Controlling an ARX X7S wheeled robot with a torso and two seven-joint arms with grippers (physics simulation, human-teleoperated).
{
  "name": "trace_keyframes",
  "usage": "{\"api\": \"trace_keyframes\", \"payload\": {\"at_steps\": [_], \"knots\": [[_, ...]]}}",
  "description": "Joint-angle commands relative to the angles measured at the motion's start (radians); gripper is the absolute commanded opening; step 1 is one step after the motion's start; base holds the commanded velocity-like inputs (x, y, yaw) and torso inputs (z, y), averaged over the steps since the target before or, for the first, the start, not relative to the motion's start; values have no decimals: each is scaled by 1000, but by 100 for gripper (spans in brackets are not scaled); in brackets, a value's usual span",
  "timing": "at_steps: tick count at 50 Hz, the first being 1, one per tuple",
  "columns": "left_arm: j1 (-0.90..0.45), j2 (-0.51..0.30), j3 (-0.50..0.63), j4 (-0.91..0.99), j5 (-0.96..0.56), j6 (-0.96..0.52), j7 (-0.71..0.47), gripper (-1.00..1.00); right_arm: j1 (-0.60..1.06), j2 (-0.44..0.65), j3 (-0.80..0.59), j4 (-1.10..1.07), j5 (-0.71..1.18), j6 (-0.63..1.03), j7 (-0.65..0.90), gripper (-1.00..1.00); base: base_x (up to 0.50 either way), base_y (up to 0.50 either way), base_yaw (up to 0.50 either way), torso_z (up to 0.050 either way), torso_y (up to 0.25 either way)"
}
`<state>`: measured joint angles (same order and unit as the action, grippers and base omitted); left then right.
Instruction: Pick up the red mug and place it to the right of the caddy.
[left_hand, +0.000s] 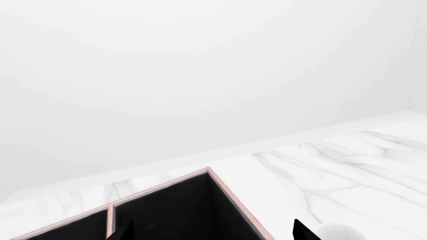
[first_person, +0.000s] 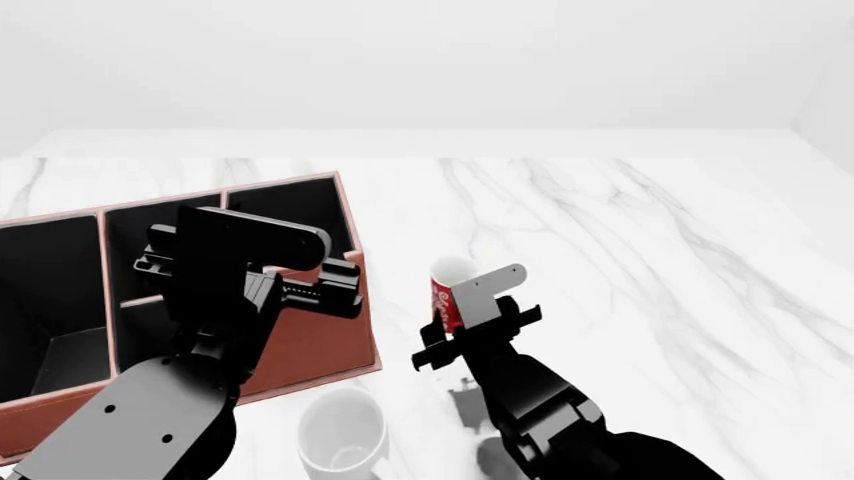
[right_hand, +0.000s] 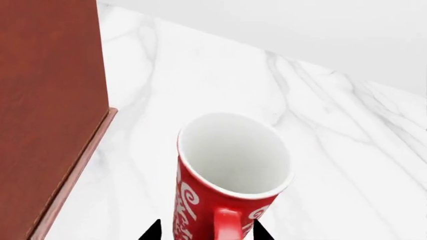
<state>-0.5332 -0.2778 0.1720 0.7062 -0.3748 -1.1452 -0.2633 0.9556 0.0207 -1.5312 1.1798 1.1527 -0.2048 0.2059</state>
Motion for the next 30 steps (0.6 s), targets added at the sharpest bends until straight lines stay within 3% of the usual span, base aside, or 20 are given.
{"api": "trace_keyframes", "payload": {"at_steps": [1,16,22,30], "knots": [[3,17,-24,0,15,6,22,100,5,-21,22,-6,-1,25,-35,100,0,0,0,0,0],[11,13,-28,1,8,10,16,100,-26,1,12,-18,-26,26,14,100,0,0,0,0,0],[5,14,-25,1,6,8,12,100,-31,385,-23,-719,-22,97,310,100,0,0,0,0,0],[6,13,-21,-5,5,13,8,100,-30,663,-46,-1189,-83,69,458,100,0,0,0,0,0]]}}
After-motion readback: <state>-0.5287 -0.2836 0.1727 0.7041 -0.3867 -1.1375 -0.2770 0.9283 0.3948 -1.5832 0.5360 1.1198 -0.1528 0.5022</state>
